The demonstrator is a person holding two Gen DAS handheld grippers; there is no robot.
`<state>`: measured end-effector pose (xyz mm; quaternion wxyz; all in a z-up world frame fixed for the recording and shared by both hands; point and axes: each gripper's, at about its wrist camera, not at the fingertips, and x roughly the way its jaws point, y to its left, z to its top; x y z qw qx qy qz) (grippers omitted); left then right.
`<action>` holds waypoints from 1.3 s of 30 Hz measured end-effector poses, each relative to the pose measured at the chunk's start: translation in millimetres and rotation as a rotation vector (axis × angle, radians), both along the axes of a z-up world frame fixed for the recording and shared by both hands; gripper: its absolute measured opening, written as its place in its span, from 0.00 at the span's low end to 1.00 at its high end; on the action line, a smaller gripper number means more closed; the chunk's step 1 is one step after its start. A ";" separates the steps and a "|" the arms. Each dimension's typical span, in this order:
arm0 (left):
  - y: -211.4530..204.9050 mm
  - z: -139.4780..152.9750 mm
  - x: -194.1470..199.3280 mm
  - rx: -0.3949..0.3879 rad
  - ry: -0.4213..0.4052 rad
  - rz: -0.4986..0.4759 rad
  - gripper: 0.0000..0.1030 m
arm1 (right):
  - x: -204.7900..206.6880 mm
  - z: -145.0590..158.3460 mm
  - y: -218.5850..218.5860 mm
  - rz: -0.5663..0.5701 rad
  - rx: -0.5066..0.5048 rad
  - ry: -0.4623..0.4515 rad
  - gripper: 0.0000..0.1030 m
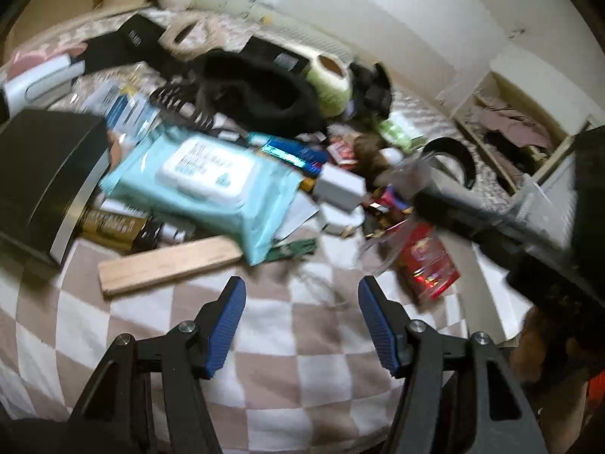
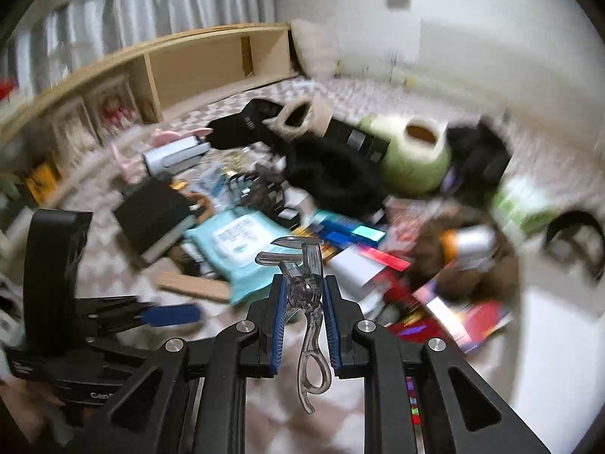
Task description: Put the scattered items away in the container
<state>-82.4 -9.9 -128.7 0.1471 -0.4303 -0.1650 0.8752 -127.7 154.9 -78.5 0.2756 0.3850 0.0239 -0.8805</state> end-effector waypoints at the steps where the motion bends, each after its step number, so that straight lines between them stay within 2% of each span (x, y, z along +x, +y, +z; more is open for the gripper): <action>1: 3.2 -0.2 -0.6 0.000 0.003 -0.014 0.60 | -1.9 -4.0 1.2 0.002 -0.024 -0.030 0.19; 5: 16.6 -1.2 -1.9 -0.016 0.014 -0.065 0.59 | -4.9 -18.6 6.6 0.010 -0.132 -0.137 0.19; 10: 29.8 -2.9 -2.8 -0.025 0.022 -0.122 0.35 | -5.4 -27.9 12.6 0.028 -0.246 -0.225 0.19; 14: 31.5 -5.3 -6.3 -0.003 0.015 -0.131 0.34 | -9.6 -36.3 20.1 0.025 -0.320 -0.293 0.19; 17: 33.9 -5.3 -7.5 0.023 0.011 -0.150 0.29 | -12.6 -42.2 25.5 0.024 -0.374 -0.338 0.19; 19: 38.4 -5.6 -6.6 0.004 0.015 -0.160 0.16 | -12.6 -42.7 25.4 0.030 -0.387 -0.345 0.19; 25: 45.2 -11.3 -7.8 -0.042 0.005 -0.168 0.07 | -10.6 -44.2 22.6 0.027 -0.359 -0.339 0.19; 32: 40.6 -19.9 -14.5 -0.046 -0.032 -0.140 0.05 | -9.6 -27.3 45.0 -0.107 -0.267 -0.232 0.19; 36: 38.2 -19.4 -14.2 -0.013 -0.040 -0.137 0.05 | -9.1 -17.6 57.9 -0.183 -0.213 -0.170 0.19; 37: 37.3 -18.9 -13.3 -0.008 -0.040 -0.134 0.07 | -8.9 -15.2 61.1 -0.202 -0.200 -0.155 0.20; 38: 36.3 -18.3 -11.9 -0.004 -0.040 -0.131 0.11 | -8.8 -12.8 64.3 -0.221 -0.186 -0.140 0.27; 39: 35.3 -17.7 -10.3 0.002 -0.040 -0.129 0.27 | -8.6 -10.4 67.5 -0.240 -0.173 -0.124 0.36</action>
